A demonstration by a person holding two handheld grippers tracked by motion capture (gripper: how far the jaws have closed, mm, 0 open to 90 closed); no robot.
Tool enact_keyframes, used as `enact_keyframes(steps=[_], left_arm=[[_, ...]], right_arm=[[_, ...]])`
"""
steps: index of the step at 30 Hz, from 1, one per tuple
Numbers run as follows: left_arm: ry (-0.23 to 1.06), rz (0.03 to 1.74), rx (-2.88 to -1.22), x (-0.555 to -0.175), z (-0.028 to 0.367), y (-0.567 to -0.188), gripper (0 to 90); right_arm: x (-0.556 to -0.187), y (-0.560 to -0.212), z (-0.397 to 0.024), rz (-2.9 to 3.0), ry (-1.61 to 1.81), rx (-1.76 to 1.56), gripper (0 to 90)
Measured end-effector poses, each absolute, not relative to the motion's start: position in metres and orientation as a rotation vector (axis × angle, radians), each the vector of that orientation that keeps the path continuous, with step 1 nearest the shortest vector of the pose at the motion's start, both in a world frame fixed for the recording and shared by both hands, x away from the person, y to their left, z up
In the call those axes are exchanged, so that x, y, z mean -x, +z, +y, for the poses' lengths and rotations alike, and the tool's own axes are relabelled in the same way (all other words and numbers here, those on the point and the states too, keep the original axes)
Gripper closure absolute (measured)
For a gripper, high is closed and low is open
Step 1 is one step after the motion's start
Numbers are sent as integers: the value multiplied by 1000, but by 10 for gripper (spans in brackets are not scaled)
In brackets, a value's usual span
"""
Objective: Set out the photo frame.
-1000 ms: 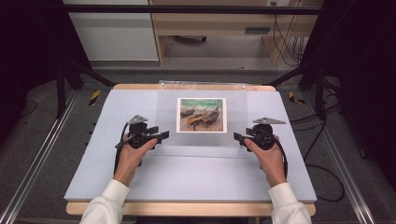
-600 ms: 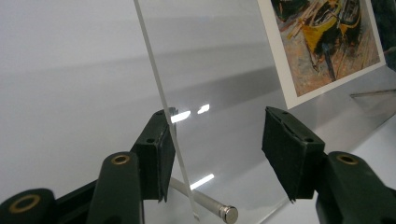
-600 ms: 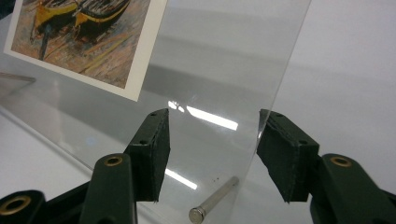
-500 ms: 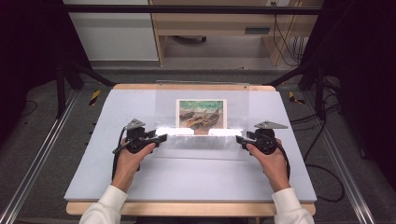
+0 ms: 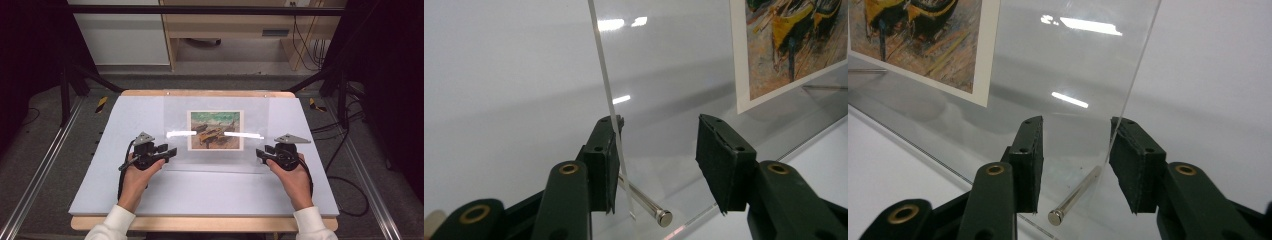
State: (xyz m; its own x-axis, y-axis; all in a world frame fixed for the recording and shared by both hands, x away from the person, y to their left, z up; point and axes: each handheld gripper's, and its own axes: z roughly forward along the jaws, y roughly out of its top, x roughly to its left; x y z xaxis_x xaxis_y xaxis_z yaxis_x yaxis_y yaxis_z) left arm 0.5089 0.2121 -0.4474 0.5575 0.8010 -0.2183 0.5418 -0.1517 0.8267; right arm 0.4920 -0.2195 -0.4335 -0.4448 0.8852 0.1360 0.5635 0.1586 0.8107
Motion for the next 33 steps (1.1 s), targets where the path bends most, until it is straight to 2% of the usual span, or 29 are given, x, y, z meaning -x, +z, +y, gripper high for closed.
enact_keyframes(steps=[16, 33], left_arm=[[345, 1117, -1826, -502, 215, -447, 586], [358, 1122, -1840, -498, 215, -447, 604]], right_arm=[[-485, -435, -219, 2050, 1195, -1390, 618], [-481, -436, -219, 2043, 1177, -1383, 631]])
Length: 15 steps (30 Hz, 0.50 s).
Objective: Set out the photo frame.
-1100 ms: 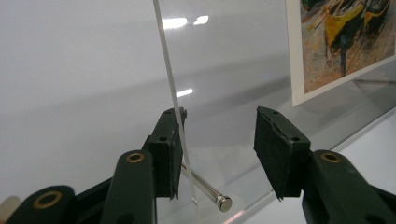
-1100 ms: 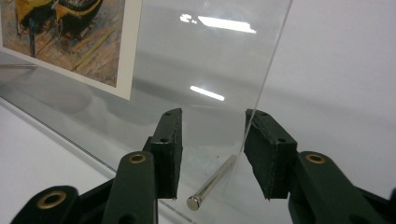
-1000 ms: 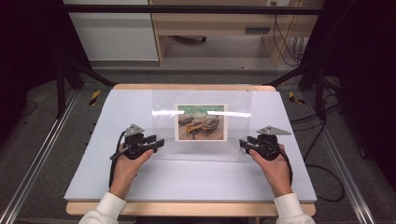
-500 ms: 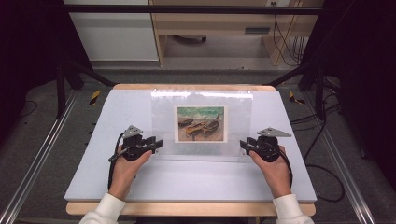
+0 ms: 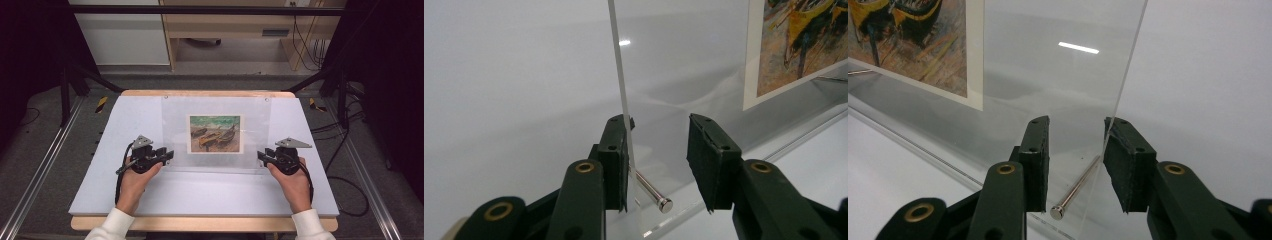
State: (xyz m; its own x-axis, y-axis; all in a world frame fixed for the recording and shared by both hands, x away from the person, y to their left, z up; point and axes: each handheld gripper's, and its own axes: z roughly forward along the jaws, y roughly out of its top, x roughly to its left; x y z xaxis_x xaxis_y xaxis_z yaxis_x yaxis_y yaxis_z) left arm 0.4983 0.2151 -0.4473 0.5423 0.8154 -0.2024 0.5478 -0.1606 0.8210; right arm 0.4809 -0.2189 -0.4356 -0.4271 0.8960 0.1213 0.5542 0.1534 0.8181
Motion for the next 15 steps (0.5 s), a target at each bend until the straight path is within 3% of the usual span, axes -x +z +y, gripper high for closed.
enact_keyframes(steps=[15], left_arm=[[369, 1119, -1859, -496, 215, -447, 609]], right_arm=[[-478, -436, -218, 2039, 1165, -1372, 640]])
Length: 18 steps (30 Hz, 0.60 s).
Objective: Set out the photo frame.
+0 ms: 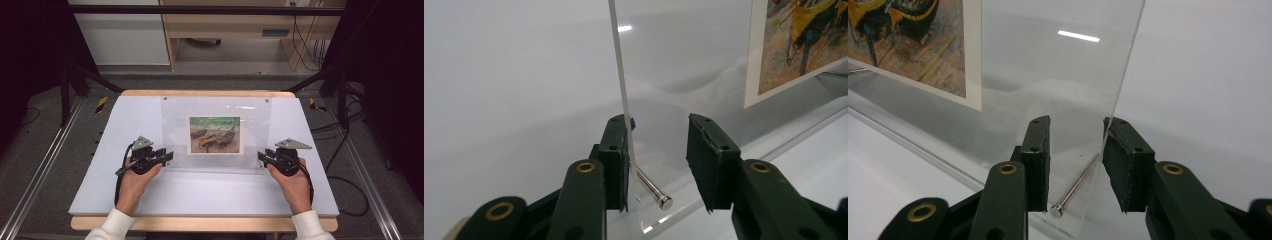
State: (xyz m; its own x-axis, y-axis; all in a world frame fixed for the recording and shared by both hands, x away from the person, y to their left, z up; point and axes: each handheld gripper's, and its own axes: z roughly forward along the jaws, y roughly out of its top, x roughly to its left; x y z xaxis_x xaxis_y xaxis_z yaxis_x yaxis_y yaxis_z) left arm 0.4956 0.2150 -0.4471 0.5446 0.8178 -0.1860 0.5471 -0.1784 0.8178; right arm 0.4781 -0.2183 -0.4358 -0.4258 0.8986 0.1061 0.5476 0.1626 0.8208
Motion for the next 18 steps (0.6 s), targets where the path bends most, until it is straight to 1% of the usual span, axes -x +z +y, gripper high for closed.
enact_keyframes(steps=[18], left_arm=[[372, 1114, -1864, -491, 215, -447, 624]], right_arm=[[-476, -436, -219, 2033, 1167, -1378, 643]])
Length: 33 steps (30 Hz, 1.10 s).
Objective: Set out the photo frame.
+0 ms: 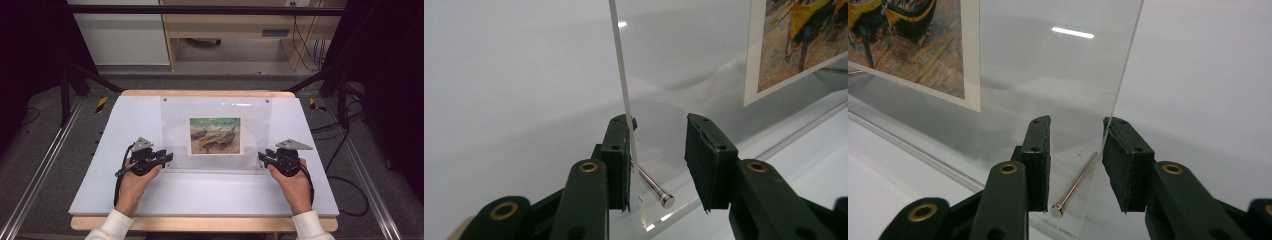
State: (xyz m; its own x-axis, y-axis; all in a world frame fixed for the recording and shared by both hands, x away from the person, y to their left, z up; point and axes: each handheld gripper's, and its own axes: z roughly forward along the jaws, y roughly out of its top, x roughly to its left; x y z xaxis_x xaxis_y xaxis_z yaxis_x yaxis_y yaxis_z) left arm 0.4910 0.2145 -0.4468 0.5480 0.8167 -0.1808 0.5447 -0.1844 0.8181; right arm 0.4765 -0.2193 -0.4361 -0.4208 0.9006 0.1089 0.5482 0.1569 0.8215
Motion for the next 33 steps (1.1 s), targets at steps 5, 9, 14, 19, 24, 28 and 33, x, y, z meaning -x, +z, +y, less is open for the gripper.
enact_keyframes(steps=[5, 9, 14, 19, 24, 28, 33], left_arm=[[370, 1110, -1872, -490, 215, -447, 624], [374, 1112, -1878, -488, 214, -447, 624], [373, 1110, -1885, -487, 214, -448, 624], [373, 1109, -1888, -486, 214, -448, 625], [371, 1108, -1891, -485, 214, -448, 625], [372, 1105, -1897, -485, 214, -448, 625], [371, 1107, -1899, -484, 214, -448, 625]], right_arm=[[-475, -436, -219, 2033, 1165, -1381, 646], [-473, -437, -219, 2036, 1162, -1375, 647], [-471, -437, -219, 2041, 1161, -1372, 649], [-470, -438, -219, 2044, 1156, -1367, 650], [-469, -439, -220, 2046, 1156, -1361, 652], [-468, -439, -220, 2049, 1155, -1361, 653], [-466, -439, -219, 2050, 1153, -1361, 653]])
